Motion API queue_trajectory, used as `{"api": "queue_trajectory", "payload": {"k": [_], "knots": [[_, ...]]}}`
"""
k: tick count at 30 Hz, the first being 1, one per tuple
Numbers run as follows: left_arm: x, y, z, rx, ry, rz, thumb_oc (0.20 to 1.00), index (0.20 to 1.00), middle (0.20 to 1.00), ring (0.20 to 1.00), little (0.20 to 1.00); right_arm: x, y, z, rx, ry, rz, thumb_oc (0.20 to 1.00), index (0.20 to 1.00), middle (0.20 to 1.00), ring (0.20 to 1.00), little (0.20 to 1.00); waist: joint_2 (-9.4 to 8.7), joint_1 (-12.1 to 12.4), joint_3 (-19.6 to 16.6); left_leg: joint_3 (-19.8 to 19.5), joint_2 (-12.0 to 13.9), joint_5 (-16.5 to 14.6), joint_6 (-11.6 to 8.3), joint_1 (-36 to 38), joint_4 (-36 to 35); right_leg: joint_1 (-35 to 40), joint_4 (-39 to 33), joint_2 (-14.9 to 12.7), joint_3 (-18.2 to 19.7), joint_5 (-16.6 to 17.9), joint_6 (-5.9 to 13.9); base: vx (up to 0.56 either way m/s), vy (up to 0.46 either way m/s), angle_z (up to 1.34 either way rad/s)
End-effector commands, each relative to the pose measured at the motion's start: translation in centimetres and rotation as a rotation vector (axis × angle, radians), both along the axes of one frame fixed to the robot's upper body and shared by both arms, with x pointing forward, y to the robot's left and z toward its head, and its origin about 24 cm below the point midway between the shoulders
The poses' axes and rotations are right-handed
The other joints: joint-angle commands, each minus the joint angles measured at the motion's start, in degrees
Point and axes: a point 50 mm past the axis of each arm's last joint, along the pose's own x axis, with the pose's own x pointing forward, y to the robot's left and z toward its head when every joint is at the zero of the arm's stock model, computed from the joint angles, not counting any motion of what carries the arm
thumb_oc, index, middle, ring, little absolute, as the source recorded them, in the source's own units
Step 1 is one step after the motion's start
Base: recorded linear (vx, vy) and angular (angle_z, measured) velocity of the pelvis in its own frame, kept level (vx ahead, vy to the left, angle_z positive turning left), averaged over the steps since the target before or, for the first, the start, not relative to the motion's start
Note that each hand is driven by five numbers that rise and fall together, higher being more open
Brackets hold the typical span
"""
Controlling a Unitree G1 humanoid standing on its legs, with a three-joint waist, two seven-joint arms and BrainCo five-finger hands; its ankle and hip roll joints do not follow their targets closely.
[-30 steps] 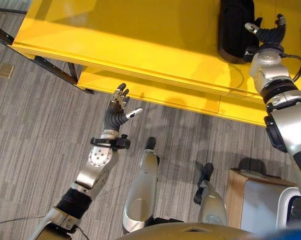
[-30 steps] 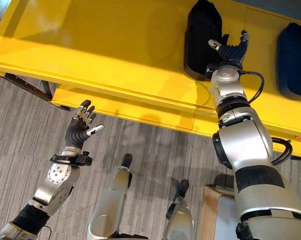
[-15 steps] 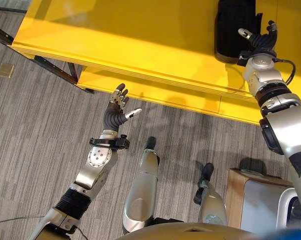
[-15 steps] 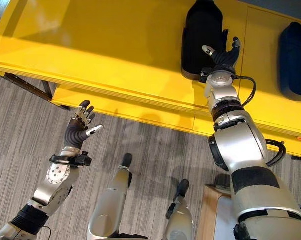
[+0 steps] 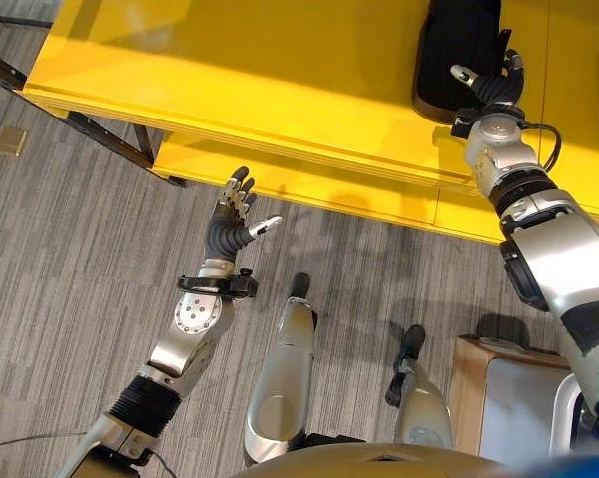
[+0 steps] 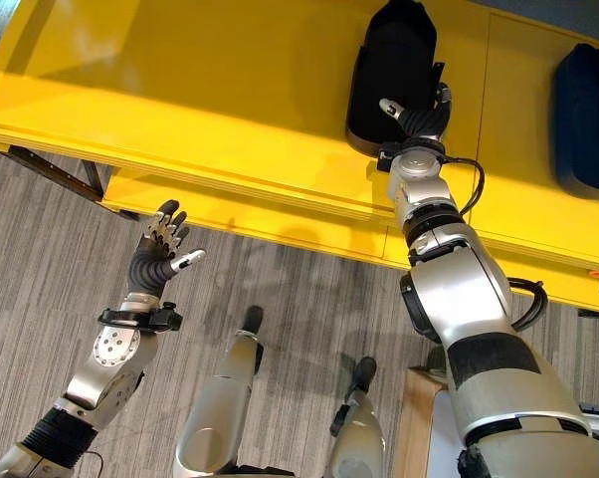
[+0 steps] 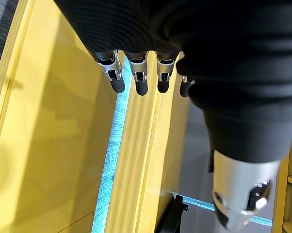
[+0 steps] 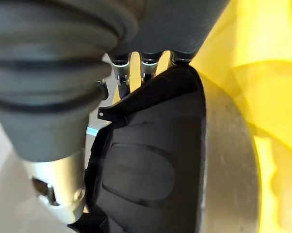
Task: Move parts from the plastic box to the shelf.
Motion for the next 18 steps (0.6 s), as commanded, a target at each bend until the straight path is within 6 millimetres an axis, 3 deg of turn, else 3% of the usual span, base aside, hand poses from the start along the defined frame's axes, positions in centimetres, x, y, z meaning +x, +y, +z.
{"api": "queue_trajectory", "payload": {"k": [1, 12, 18], "knots": [[-0.1, 0.1, 1.6, -0.01, -0.1, 0.005, 1.0, 1.0, 1.0, 1.0, 1.0, -0.4, -0.8, 2.9, 0.018, -0.156, 0.002, 1.0, 1.0, 1.0, 1.0, 1.0, 0.98, 0.77, 1.6, 4.48, 0.27, 3.0, 0.87, 0.16, -6.23, 3.76, 10.2, 1.53, -0.52, -11.29, -1.3, 0.0, 0.0, 0.0], [-0.2, 0.2, 1.5, -0.01, -0.096, 0.006, 1.0, 1.0, 1.0, 1.0, 1.0, -0.5, -1.1, 3.0, 0.016, -0.159, -0.018, 1.0, 1.0, 1.0, 1.0, 1.0, 0.83, 0.85, 1.54, 4.45, 0.18, 2.89, 0.93, 0.03, -6.13, 3.84, 9.89, 1.69, -0.45, -11.12, -1.25, 0.0, 0.0, 0.0], [-0.1, 0.2, 1.4, -0.005, -0.096, 0.008, 1.0, 1.0, 1.0, 1.0, 1.0, -1.0, -3.0, 3.7, -0.022, -0.163, -0.092, 1.0, 1.0, 1.0, 1.0, 1.0, 0.57, 0.66, 1.51, 4.54, 0.3, 2.86, 0.93, 0.03, -6.06, 3.93, 9.7, 1.81, -0.5, -11.04, -1.22, 0.0, 0.0, 0.0]]}}
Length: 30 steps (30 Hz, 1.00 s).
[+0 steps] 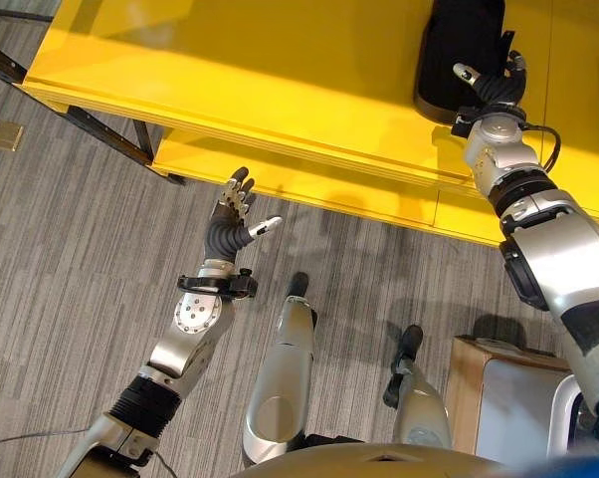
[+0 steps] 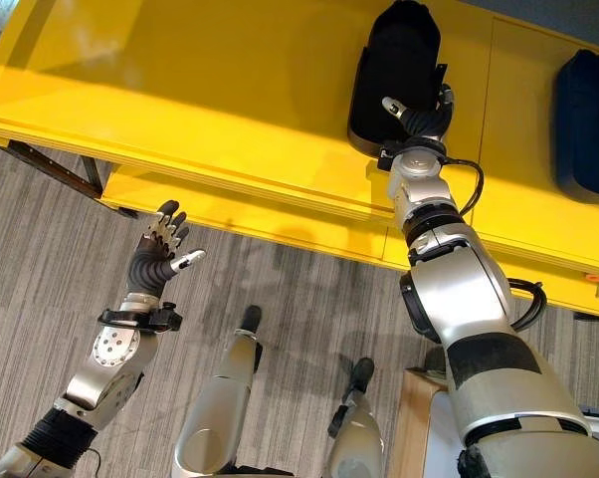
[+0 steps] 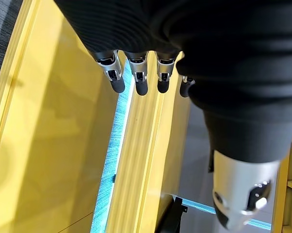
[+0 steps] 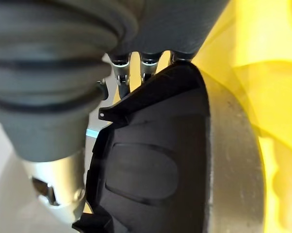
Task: Move parts from the plastic box to the shelf.
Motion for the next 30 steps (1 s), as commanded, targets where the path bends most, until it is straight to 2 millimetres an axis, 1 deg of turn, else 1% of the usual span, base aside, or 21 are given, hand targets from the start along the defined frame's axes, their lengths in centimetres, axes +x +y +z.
{"api": "queue_trajectory", "payload": {"k": [1, 3, 5, 6, 8, 10, 11, 15, 17, 19, 20, 22, 24, 26, 27, 28, 30], "knots": [[-0.1, 0.2, 1.5, -0.005, -0.098, 0.009, 1.0, 1.0, 1.0, 1.0, 1.0, -1.0, -3.2, 3.8, -0.068, -0.154, -0.093, 1.0, 1.0, 1.0, 1.0, 1.0, 1.17, 0.7, 1.88, 4.72, 0.45, 3.04, 0.73, 1.08, -6.71, 4.28, 9.78, 1.7, -0.29, -11.12, -1.12, 0.0, 0.0, 0.0], [-0.2, 0.1, 1.4, -0.006, -0.091, 0.005, 1.0, 1.0, 1.0, 1.0, 1.0, -1.3, -4.3, 4.1, -0.064, -0.157, -0.122, 1.0, 1.0, 1.0, 1.0, 1.0, 1.07, 0.46, 1.9, 4.71, 0.58, 3.01, 0.7, 1.11, -6.62, 4.33, 9.77, 1.8, -0.21, -11.07, -1.1, 0.0, 0.0, 0.0], [-0.2, 0.2, 1.3, -0.007, -0.09, 0.007, 1.0, 1.0, 1.0, 1.0, 1.0, -1.5, -4.8, 4.3, -0.059, -0.171, -0.135, 1.0, 1.0, 1.0, 1.0, 1.0, 0.91, 0.24, 1.87, 4.84, 0.69, 3.02, 0.68, 1.23, -6.73, 4.27, 9.76, 1.95, -0.09, -11.08, -1.05, 0.0, 0.0, 0.0], [-0.2, 0.2, 1.3, -0.007, -0.09, 0.007, 1.0, 1.0, 1.0, 1.0, 1.0, -1.5, -4.8, 4.3, -0.059, -0.171, -0.135, 1.0, 1.0, 1.0, 1.0, 1.0, 0.91, 0.25, 1.88, 4.84, 0.69, 3.02, 0.68, 1.23, -6.73, 4.27, 9.76, 1.95, -0.08, -11.07, -1.05, 0.0, 0.0, 0.0], [-0.1, 0.3, 1.3, -0.007, -0.087, 0.012, 1.0, 1.0, 1.0, 1.0, 1.0, -1.7, -4.4, 5.2, -0.07, -0.232, -0.108, 1.0, 1.0, 1.0, 1.0, 1.0, 0.42, -0.43, 1.75, 5.0, 1.02, 2.97, 0.66, 1.54, -6.76, 4.18, 9.86, 2.1, 0.15, -11.03, -1.08, -0.01, 0.007, -0.03], [-0.2, 0.4, 1.3, -0.007, -0.087, 0.015, 1.0, 1.0, 1.0, 1.0, 1.0, -2.0, -4.6, 5.4, -0.101, -0.253, -0.111, 1.0, 1.0, 1.0, 1.0, 1.0, 0.23, -0.86, 1.68, 4.98, 1.18, 2.98, 0.68, 1.63, -6.84, 4.18, 9.87, 2.09, 0.08, -10.92, -1.03, -0.02, 0.003, -0.04], [-0.3, 0.6, 1.1, -0.01, -0.083, 0.027, 1.0, 1.0, 1.0, 1.0, 1.0, -2.2, -4.8, 5.5, -0.089, -0.282, -0.116, 1.0, 1.0, 1.0, 1.0, 1.0, 0.07, -1.26, 1.39, 4.92, 1.2, 3.41, 0.72, 1.62, -7.28, 4.01, 9.77, 2.08, 0.11, -10.67, -1.02, -0.01, 0.0, -0.03], [-0.4, 1.0, 1.1, -0.017, -0.081, 0.048, 1.0, 1.0, 1.0, 1.0, 1.0, -2.9, -4.7, 6.0, -0.074, -0.373, -0.101, 1.0, 1.0, 1.0, 1.0, 1.0, -0.17, -2.03, 1.29, 5.16, 1.43, 2.84, 0.73, 1.74, -6.76, 4.22, 9.8, 2.17, 0.33, -10.83, -1.03, 0.0, 0.0, 0.0], [-0.4, 1.1, 1.0, -0.018, -0.081, 0.053, 1.0, 1.0, 1.0, 1.0, 1.0, -3.2, -4.6, 6.1, -0.071, -0.399, -0.095, 1.0, 1.0, 1.0, 1.0, 1.0, -0.22, -2.27, 1.08, 5.13, 1.42, 3.22, 0.79, 1.66, -7.02, 4.14, 9.61, 2.17, 0.33, -10.55, -0.99, 0.0, 0.0, 0.0], [-0.4, 1.3, 1.0, -0.023, -0.083, 0.069, 1.0, 1.0, 1.0, 1.0, 1.0, -4.1, -4.0, 6.5, -0.081, -0.484, -0.057, 1.0, 1.0, 1.0, 1.0, 1.0, -0.4, -2.86, 0.86, 5.26, 1.49, 2.73, 0.78, 1.88, -6.69, 4.4, 9.66, 2.11, 0.44, -10.75, -0.97, 0.0, 0.0, 0.0], [-0.4, 1.3, 1.1, -0.021, -0.084, 0.072, 1.0, 1.0, 1.0, 1.0, 1.0, -4.5, -3.8, 6.4, -0.087, -0.506, -0.045, 1.0, 1.0, 1.0, 1.0, 1.0, -0.47, -3.18, 0.67, 5.22, 1.47, 3.2, 0.86, 1.87, -7.08, 4.3, 9.52, 2.08, 0.4, -10.49, -1.02, 0.0, 0.0, 0.0], [-0.4, 1.4, 1.0, -0.014, -0.081, 0.079, 1.0, 1.0, 1.0, 1.0, 1.0, -5.5, -3.1, 6.1, -0.101, -0.567, -0.007, 1.0, 1.0, 1.0, 1.0, 1.0, -0.69, -3.62, 0.59, 5.37, 1.57, 3.1, 0.91, 2.11, -6.99, 4.5, 9.52, 2.04, 0.57, -10.54, -1.1, 0.0, 0.0, 0.0], [-0.3, 1.5, 0.9, -0.007, -0.081, 0.088, 1.0, 1.0, 1.0, 1.0, 1.0, -6.5, -2.6, 5.2, -0.102, -0.608, 0.031, 1.0, 1.0, 1.0, 1.0, 1.0, -0.86, -4.23, 0.34, 5.45, 1.67, 3.26, 0.92, 2.5, -7.38, 4.65, 9.29, 1.97, 0.54, -10.4, -1.09, 0.0, 0.0, 0.0], [-0.3, 1.6, 0.8, 0.0, -0.075, 0.094, 1.0, 1.0, 1.0, 1.0, 1.0, -7.6, -2.1, 3.8, -0.092, -0.631, 0.069, 1.0, 1.0, 1.0, 1.0, 1.0, -0.96, -4.59, 0.01, 5.39, 1.81, 3.38, 0.97, 3.11, -7.82, 4.99, 9.08, 1.89, 0.57, -10.3, -1.03, 0.0, -0.01, -0.02], [-0.4, 1.6, 0.7, 0.002, -0.072, 0.093, 1.0, 1.0, 1.0, 1.0, 1.0, -7.7, -2.2, 3.6, -0.091, -0.628, 0.066, 1.0, 1.0, 1.0, 1.0, 1.0, -1.04, -4.5, -0.1, 5.38, 1.79, 3.41, 0.96, 3.19, -7.89, 5.08, 9.03, 1.88, 0.53, -10.29, -1.03, 0.01, -0.047, -0.13], [-0.4, 1.7, 0.6, 0.007, -0.069, 0.097, 1.0, 1.0, 1.0, 1.0, 1.0, -8.8, -1.6, 2.1, -0.072, -0.647, 0.108, 1.0, 1.0, 1.0, 1.0, 1.0, -1.23, -4.79, -0.53, 5.43, 2.11, 3.68, 0.99, 3.89, -8.54, 5.57, 8.51, 1.95, 0.57, -10.16, -0.99, 0.01, -0.049, -0.12], [-0.5, 1.8, 0.6, 0.019, -0.071, 0.098, 1.0, 1.0, 1.0, 1.0, 1.0, -10.4, -1.2, 0.4, -0.066, -0.66, 0.15, 1.0, 1.0, 1.0, 1.0, 1.0, -1.54, -5.31, -1.09, 5.51, 2.55, 4.13, 0.94, 4.93, -9.68, 6.17, 7.71, 2.15, 0.54, -9.96, -0.99, 0.03, -0.07, -0.08]]}}
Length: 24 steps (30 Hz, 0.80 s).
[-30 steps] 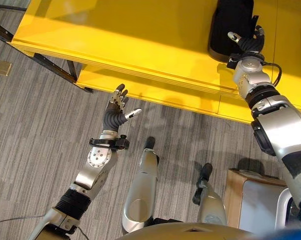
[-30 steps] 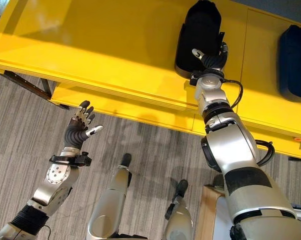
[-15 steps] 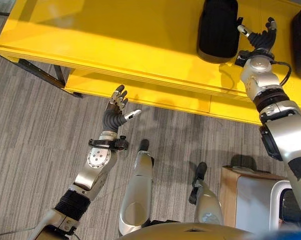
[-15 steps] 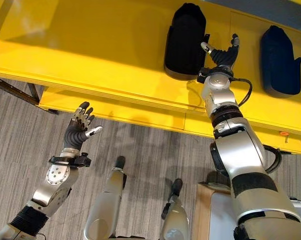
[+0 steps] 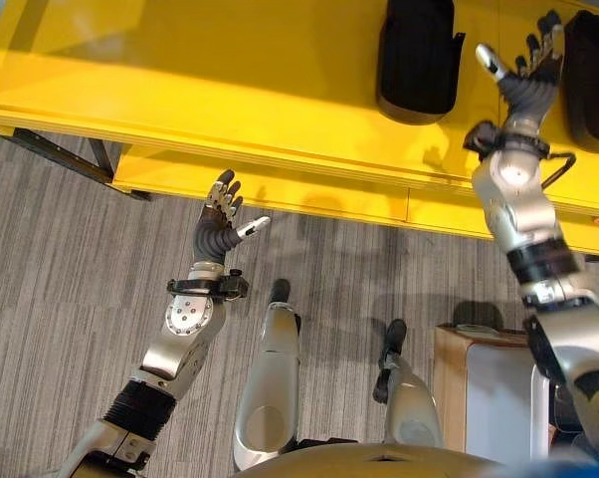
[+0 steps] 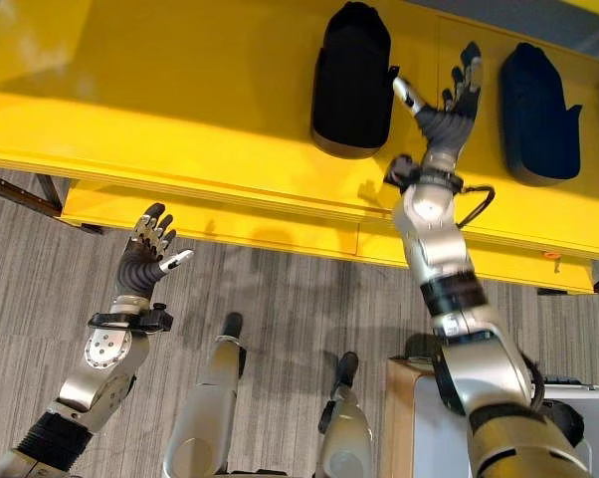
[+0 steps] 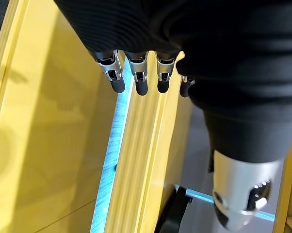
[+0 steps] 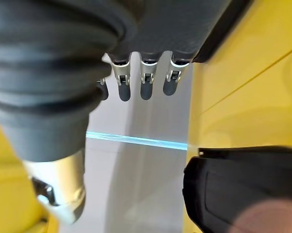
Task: Move parts from the plastic box to the shelf.
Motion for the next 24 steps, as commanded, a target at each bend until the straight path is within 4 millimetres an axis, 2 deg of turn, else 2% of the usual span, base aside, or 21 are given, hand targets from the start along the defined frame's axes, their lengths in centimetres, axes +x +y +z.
{"api": "queue_trajectory", "payload": {"k": [1, 4, 5, 6, 8, 10, 11, 12, 13, 14, 15, 16, 22, 23, 24], "knots": [[-0.4, 0.2, 0.7, 0.035, -0.068, 0.018, 1.0, 1.0, 1.0, 1.0, 1.0, -3.8, -1.3, -0.1, -0.033, -0.17, 0.022, 1.0, 1.0, 1.0, 1.0, 1.0, 0.8, -0.53, -1.66, 4.4, 1.67, 6.34, 0.46, 5.37, -12.14, 7.04, 6.01, 1.73, -1.02, -9.55, -0.73, 0.04, -0.067, -0.06], [-0.6, 0.3, 0.4, 0.042, -0.057, 0.017, 1.0, 1.0, 1.0, 1.0, 1.0, -4.7, -1.0, -1.2, -0.02, -0.16, 0.057, 1.0, 1.0, 1.0, 1.0, 1.0, 0.48, -0.85, -2.4, 4.48, 2.05, 6.95, 0.36, 6.44, -13.56, 7.8, 4.88, 1.86, -0.9, -9.01, -0.64, 0.06, -0.059, -0.08], [-0.9, 0.5, 0.0, 0.053, -0.038, 0.018, 1.0, 1.0, 1.0, 1.0, 1.0, -6.5, -0.2, -3.6, -0.003, -0.124, 0.15, 1.0, 1.0, 1.0, 1.0, 1.0, -0.08, -2.04, -4.77, 4.82, 3.31, 8.41, 0.03, 9.35, -17.06, 9.24, 2.41, 2.31, -0.45, -7.56, -0.23, 0.08, -0.059, -0.14], [-0.9, 0.5, -0.1, 0.054, -0.035, 0.017, 1.0, 1.0, 1.0, 1.0, 1.0, -6.6, -0.2, -3.7, -0.002, -0.12, 0.15, 1.0, 1.0, 1.0, 1.0, 1.0, -0.18, -1.98, -4.84, 4.92, 3.31, 8.59, 0.01, 9.7, -17.47, 9.48, 2.16, 2.29, -0.43, -7.44, -0.24, 0.14, -0.078, -0.15], [-1.5, 1.0, -0.9, 0.07, -0.01, 0.022, 1.0, 1.0, 1.0, 1.0, 1.0, -8.7, 0.5, -6.2, -0.03, -0.051, 0.249, 1.0, 1.0, 1.0, 1.0, 1.0, -0.6, -3.72, -7.91, 6.05, 5.3, 10.21, -0.6, 14.83, -22.66, 11.61, -0.83, 2.66, 0.59, -5.76, 0.29, 0.11, -0.042, -0.23], [-1.7, 1.1, -1.2, 0.062, 0.0, 0.027, 1.0, 1.0, 1.0, 1.0, 1.0, -9.3, 0.9, -6.8, -0.029, -0.03, 0.274, 1.0, 1.0, 1.0, 1.0, 1.0, -0.75, -4.25, -8.67, 6.75, 6.07, 10.81, -0.68, 16.8, -24.73, 12.08, -1.58, 2.84, 1.5, -5.21, 0.39, 0.07, -0.028, -0.32], [-2.0, 1.4, -1.6, 0.068, 0.007, 0.039, 1.0, 1.0, 1.0, 1.0, 1.0, -10.6, 1.1, -7.5, -0.029, -0.021, 0.321, 1.0, 1.0, 1.0, 1.0, 1.0, -0.56, -5.48, -10.19, 7.91, 7.18, 11.73, -1.12, 18.81, -27.01, 12.2, -2.43, 3.26, 2.65, -4.61, 0.53, 0.06, -0.02, -0.22], [-2.1, 1.4, -1.7, 0.069, 0.01, 0.039, 1.0, 1.0, 1.0, 1.0, 1.0, -10.7, 1.1, -7.6, -0.029, -0.018, 0.322, 1.0, 1.0, 1.0, 1.0, 1.0, -0.6, -5.27, -10.29, 8.18, 7.26, 11.92, -1.16, 19.21, -27.49, 12.25, -2.53, 3.28, 2.87, -4.54, 0.5, 0.07, -0.019, -0.37], [-2.6, 1.6, -2.1, 0.063, 0.019, 0.037, 1.0, 1.0, 1.0, 1.0, 1.0, -11.7, 1.0, -8.6, -0.039, 0.021, 0.346, 1.0, 1.0, 1.0, 1.0, 1.0, -0.39, -6.6, -11.6, 9.48, 8.48, 12.61, -1.59, 21.38, -29.47, 12.59, -2.91, 3.88, 3.82, -4.59, 0.55, 0.04, -0.035, -0.39], [-2.9, 1.7, -2.3, 0.065, 0.025, 0.037, 1.0, 1.0, 1.0, 1.0, 1.0, -12.2, 0.8, -9.1, -0.048, 0.049, 0.345, 1.0, 1.0, 1.0, 1.0, 1.0, -0.28, -6.9, -12.12, 10.17, 8.99, 13.0, -1.89, 22.51, -30.36, 12.92, -2.9, 4.13, 4.28, -4.62, 0.51, 0.04, -0.032, -0.51], [-2.9, 1.7, -2.3, 0.065, 0.025, 0.037, 1.0, 1.0, 1.0, 1.0, 1.0, -12.2, 0.8, -9.1, -0.048, 0.049, 0.345, 1.0, 1.0, 1.0, 1.0, 1.0, -0.29, -6.85, -12.11, 10.22, 9.0, 13.02, -1.9, 22.59, -30.42, 12.94, -2.9, 4.13, 4.33, -4.62, 0.51, 0.03, -0.061, -0.42], [-3.2, 1.7, -2.6, 0.061, 0.035, 0.034, 1.0, 1.0, 1.0, 1.0, 1.0, -12.6, 0.7, -10.2, -0.024, 0.092, 0.357, 1.0, 1.0, 1.0, 1.0, 1.0, 0.12, -7.92, -13.21, 11.14, 10.02, 13.45, -2.38, 24.49, -31.4, 13.41, -2.26, 4.73, 5.08, -5.35, 0.38, 0.04, -0.059, -0.46], [-3.6, 1.5, -3.2, 0.038, 0.048, 0.035, 1.0, 1.0, 1.0, 1.0, 1.0, -12.9, 0.8, -11.3, -0.071, 0.162, 0.387, 1.0, 1.0, 1.0, 1.0, 1.0, 1.09, -9.43, -14.57, 13.63, 13.01, 14.2, -2.91, 28.91, -32.33, 13.37, 1.37, 7.79, 9.0, -8.58, -1.36, -0.01, -0.102, -0.37], [-3.8, 1.4, -3.3, 0.02, 0.049, 0.039, 1.0, 1.0, 1.0, 1.0, 1.0, -13.0, 0.9, -11.4, -0.069, 0.169, 0.399, 1.0, 1.0, 1.0, 1.0, 1.0, 1.55, -9.85, -14.88, 14.12, 14.46, 16.2, -3.39, 30.07, -33.18, 13.02, 2.82, 9.75, 10.21, -10.04, -2.48, -0.04, -0.156, -0.32], [-3.8, 1.4, -3.5, 0.015, 0.055, 0.039, 1.0, 1.0, 1.0, 1.0, 1.0, -13.0, 0.7, -11.3, -0.075, 0.166, 0.393, 1.0, 1.0, 1.0, 1.0, 1.0, 1.68, -10.12, -14.97, 14.25, 14.76, 16.74, -3.49, 30.3, -33.35, 12.97, 3.23, 10.49, 10.64, -10.49, -2.93, -0.06, -0.225, -0.37]]}}
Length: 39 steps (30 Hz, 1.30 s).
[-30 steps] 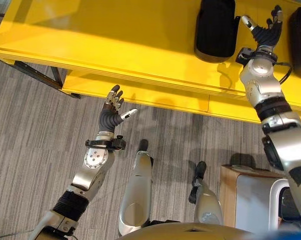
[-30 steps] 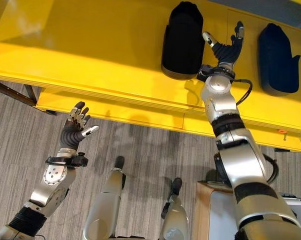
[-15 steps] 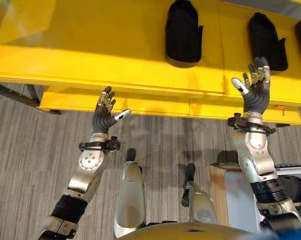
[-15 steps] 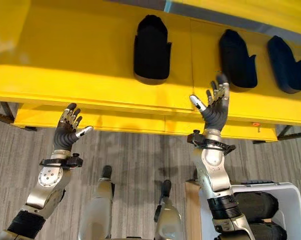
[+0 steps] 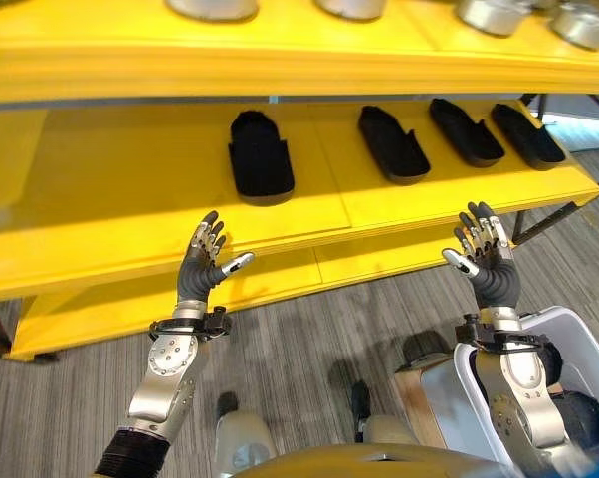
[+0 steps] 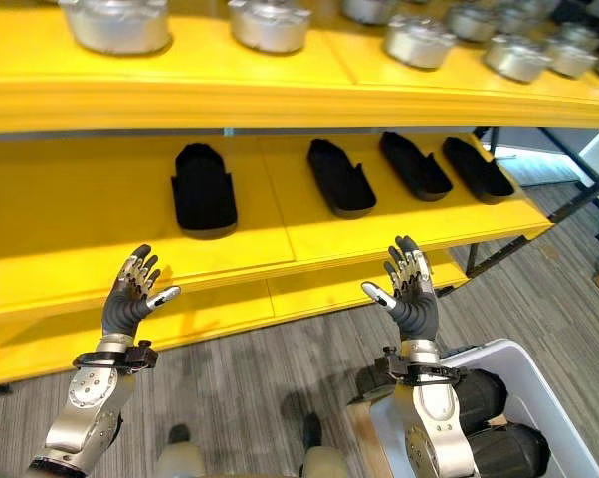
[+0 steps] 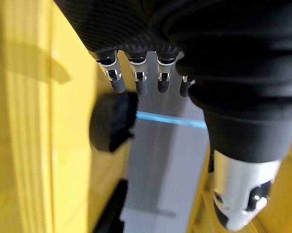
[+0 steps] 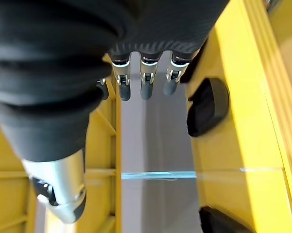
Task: Move parts from the plastic box to the shelf.
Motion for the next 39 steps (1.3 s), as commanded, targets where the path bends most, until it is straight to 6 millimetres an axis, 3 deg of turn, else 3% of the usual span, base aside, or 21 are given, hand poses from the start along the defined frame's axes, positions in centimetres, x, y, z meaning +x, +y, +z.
{"api": "queue_trajectory", "payload": {"k": [1, 4, 6, 8, 9, 10, 11, 12, 14, 15, 17, 23, 27, 30, 31, 32, 33, 34, 35, 37, 39], "knots": [[-0.2, -0.5, 0.9, -0.008, -0.088, -0.017, 1.0, 1.0, 1.0, 1.0, 1.0, 0.5, -0.9, 3.1, -0.047, -0.157, 0.008, 1.0, 1.0, 1.0, 1.0, 1.0, 2.94, -0.04, 0.36, 2.14, 3.46, 13.67, 2.26, 2.34, -11.29, 2.66, 8.42, 3.36, 0.92, -10.94, -0.9, -0.06, -0.198, -0.29], [0.0, -0.8, 0.8, -0.017, -0.09, -0.02, 1.0, 1.0, 1.0, 1.0, 1.0, 0.5, -1.1, 3.3, -0.052, -0.165, 0.002, 1.0, 1.0, 1.0, 1.0, 1.0, 3.31, -0.26, 0.68, 1.59, 4.36, 16.28, 1.8, 1.86, -11.38, 2.64, 9.2, 5.24, 1.0, -11.67, -2.24, -0.08, -0.211, -0.1], [0.2, -1.6, 0.8, -0.034, -0.093, -0.043, 1.0, 1.0, 1.0, 1.0, 1.0, 0.1, -1.8, 4.1, -0.089, -0.202, -0.031, 1.0, 1.0, 1.0, 1.0, 1.0, 3.52, -0.73, 1.05, 2.09, 4.65, 19.78, 1.72, 0.15, -10.52, 3.6, 8.27, 6.56, 0.03, -11.59, -3.65, -0.09, -0.253, 0.14], [0.5, -2.0, 0.6, -0.041, -0.086, -0.058, 1.0, 1.0, 1.0, 1.0, 1.0, -0.2, -2.4, 4.0, -0.091, -0.196, -0.068, 1.0, 1.0, 1.0, 1.0, 1.0, 3.28, -1.87, 1.16, 6.42, 4.79, 20.21, 2.2, -1.13, -8.93, 4.51, 6.77, 6.78, -1.3, -10.79, -4.38, -0.07, -0.162, 0.34], [0.5, -2.0, 0.6, -0.041, -0.086, -0.058, 1.0, 1.0, 1.0, 1.0, 1.0, -0.2, -2.4, 4.0, -0.091, -0.196, -0.069, 1.0, 1.0, 1.0, 1.0, 1.0, 3.27, -1.83, 1.14, 6.44, 4.77, 20.14, 2.23, -1.16, -8.83, 4.58, 6.61, 6.75, -1.28, -10.7, -4.36, -0.06, -0.111, 0.43], [0.4, -2.2, 0.5, -0.044, -0.083, -0.064, 1.0, 1.0, 1.0, 1.0, 1.0, -0.4, -2.5, 3.8, -0.083, -0.187, -0.085, 1.0, 1.0, 1.0, 1.0, 1.0, 2.99, -2.2, 1.06, 8.26, 4.21, 18.92, 2.62, -1.56, -7.35, 4.91, 5.73, 6.62, -1.57, -10.22, -4.51, -0.06, -0.088, 0.47], [0.4, -2.3, 0.6, -0.043, -0.086, -0.068, 1.0, 1.0, 1.0, 1.0, 1.0, -0.4, -2.6, 3.5, -0.08, -0.173, -0.091, 1.0, 1.0, 1.0, 1.0, 1.0, 2.67, -2.03, 1.17, 7.21, 2.2, 16.59, 3.31, -1.74, -5.63, 5.21, 4.43, 6.26, -1.5, -9.42, -4.39, -0.09, -0.125, 0.32], [0.3, -2.5, 0.5, -0.051, -0.084, -0.066, 1.0, 1.0, 1.0, 1.0, 1.0, -0.2, -2.1, 2.9, -0.058, -0.149, -0.073, 1.0, 1.0, 1.0, 1.0, 1.0, 2.03, -0.33, 1.29, -0.13, -6.24, 10.68, 5.38, -2.57, -2.77, 5.39, 2.46, 5.59, -0.04, -7.74, -4.15, -0.07, -0.084, -0.05], [0.1, -2.5, 0.6, -0.052, -0.089, -0.065, 1.0, 1.0, 1.0, 1.0, 1.0, 0.2, -1.6, 2.5, -0.038, -0.127, -0.046, 1.0, 1.0, 1.0, 1.0, 1.0, 1.6, 1.0, 1.05, -6.83, -14.67, 4.81, 7.84, -2.17, -2.42, 4.8, 1.02, 6.13, 1.67, -6.3, -3.93, -0.01, -0.052, -1.05], [0.0, -2.7, 0.9, -0.04, -0.101, -0.073, 1.0, 1.0, 1.0, 1.0, 1.0, 0.6, -1.0, 2.1, -0.015, -0.112, -0.02, 1.0, 1.0, 1.0, 1.0, 1.0, 1.95, 2.11, 0.39, -12.23, -20.34, 2.62, 9.93, -0.68, -3.34, 4.09, 0.43, 7.58, 3.92, -5.1, -3.95, 0.04, -0.02, -1.51], [0.0, -2.8, 1.3, -0.032, -0.122, -0.081, 1.0, 1.0, 1.0, 1.0, 1.0, 1.1, -0.5, 2.3, -0.017, -0.121, -0.003, 1.0, 1.0, 1.0, 1.0, 1.0, 2.16, 2.77, -0.04, -18.75, -24.94, 3.06, 11.17, -0.5, -3.51, 3.0, 0.71, 9.15, 6.54, -4.17, -4.15, 0.03, 0.031, -0.96], [0.0, -3.3, 1.4, -0.043, -0.124, -0.12, 1.0, 1.0, 1.0, 1.0, 1.0, 1.2, 0.8, 2.3, 0.04, -0.115, 0.05, 1.0, 1.0, 1.0, 1.0, 1.0, 2.48, 2.16, -1.45, -15.75, -23.79, 2.5, 12.43, 2.78, -5.9, 3.33, 1.69, 9.25, 9.24, -4.36, -3.1, 0.06, 0.132, -0.27], [0.2, -3.3, 1.8, -0.013, -0.134, -0.14, 1.0, 1.0, 1.0, 1.0, 1.0, 1.4, 2.1, 2.6, 0.062, -0.127, 0.107, 1.0, 1.0, 1.0, 1.0, 1.0, 2.71, 1.42, -0.7, -11.18, -22.67, 2.62, 13.91, 4.3, -8.25, 0.11, 6.76, 9.73, 13.82, -4.2, -1.1, -0.02, 0.157, -0.54], [0.4, -3.4, 1.9, 0.002, -0.138, -0.145, 1.0, 1.0, 1.0, 1.0, 1.0, 1.5, 2.6, 2.8, 0.062, -0.133, 0.124, 1.0, 1.0, 1.0, 1.0, 1.0, 2.9, 0.49, 0.07, -8.24, -21.53, 2.97, 14.17, 4.54, -9.72, -2.67, 9.09, 9.95, 14.59, -3.64, 0.36, -0.07, 0.096, -0.79], [0.5, -3.3, 2.0, 0.005, -0.143, -0.141, 1.0, 1.0, 1.0, 1.0, 1.0, 1.5, 2.7, 2.8, 0.066, -0.136, 0.128, 1.0, 1.0, 1.0, 1.0, 1.0, 2.93, 0.81, 0.33, -6.7, -20.92, 2.73, 14.08, 4.42, -9.54, -3.58, 9.87, 9.44, 13.13, -3.74, 0.59, -0.11, 0.044, -1.2], [0.6, -3.0, 2.4, 0.023, -0.156, -0.132, 1.0, 1.0, 1.0, 1.0, 1.0, 1.5, 2.8, 2.9, 0.059, -0.144, 0.115, 1.0, 1.0, 1.0, 1.0, 1.0, 3.44, 2.1, 0.83, -2.88, -18.89, 1.48, 13.35, 4.76, -8.92, -3.48, 10.09, 4.61, 1.51, -5.33, 0.16, -0.09, 0.015, -1.19], [0.5, -2.9, 2.3, 0.027, -0.151, -0.131, 1.0, 1.0, 1.0, 1.0, 1.0, 1.6, 2.8, 2.8, 0.053, -0.142, 0.108, 1.0, 1.0, 1.0, 1.0, 1.0, 3.73, 2.5, 0.45, -1.59, -18.05, 1.37, 13.06, 4.71, -8.99, -3.09, 9.98, 2.39, -3.03, -5.36, -0.17, -0.06, 0.006, -1.74], [0.5, -3.0, 2.3, 0.027, -0.151, -0.132, 1.0, 1.0, 1.0, 1.0, 1.0, 1.5, 2.8, 2.8, 0.053, -0.142, 0.108, 1.0, 1.0, 1.0, 1.0, 1.0, 3.75, 2.32, 0.5, -1.79, -18.07, 1.31, 13.05, 4.8, -8.97, -2.91, 9.97, 2.35, -3.24, -5.47, -0.16, 0.02, 0.021, -2.05], [0.2, -2.5, 1.7, 0.032, -0.123, -0.116, 1.0, 1.0, 1.0, 1.0, 1.0, 1.6, 2.7, 2.5, 0.045, -0.126, 0.093, 1.0, 1.0, 1.0, 1.0, 1.0, 3.89, 2.81, -0.14, 2.6, -16.56, 0.45, 12.81, 6.81, -10.34, -1.53, 9.58, -2.55, -10.41, -3.84, 0.15, 0.03, 0.026, -1.99], [0.1, -2.4, 1.6, 0.032, -0.117, -0.106, 1.0, 1.0, 1.0, 1.0, 1.0, 1.6, 2.7, 2.5, 0.035, -0.124, 0.089, 1.0, 1.0, 1.0, 1.0, 1.0, 3.59, 3.12, -0.4, 4.12, -16.46, 0.26, 12.74, 7.7, -11.34, -1.08, 7.88, -3.88, -12.26, -2.26, 0.92, 0.02, -0.004, -1.34], [-0.4, -1.5, 1.4, 0.038, -0.1, -0.075, 1.0, 1.0, 1.0, 1.0, 1.0, 1.9, 2.8, 2.1, 0.024, -0.102, 0.088, 1.0, 1.0, 1.0, 1.0, 1.0, 3.34, 3.42, -0.4, 7.69, -15.92, -0.03, 12.2, 9.04, -12.78, -3.11, 3.99, -7.58, -16.35, 3.58, 3.26, 0.04, -0.09, -1.09]]}}
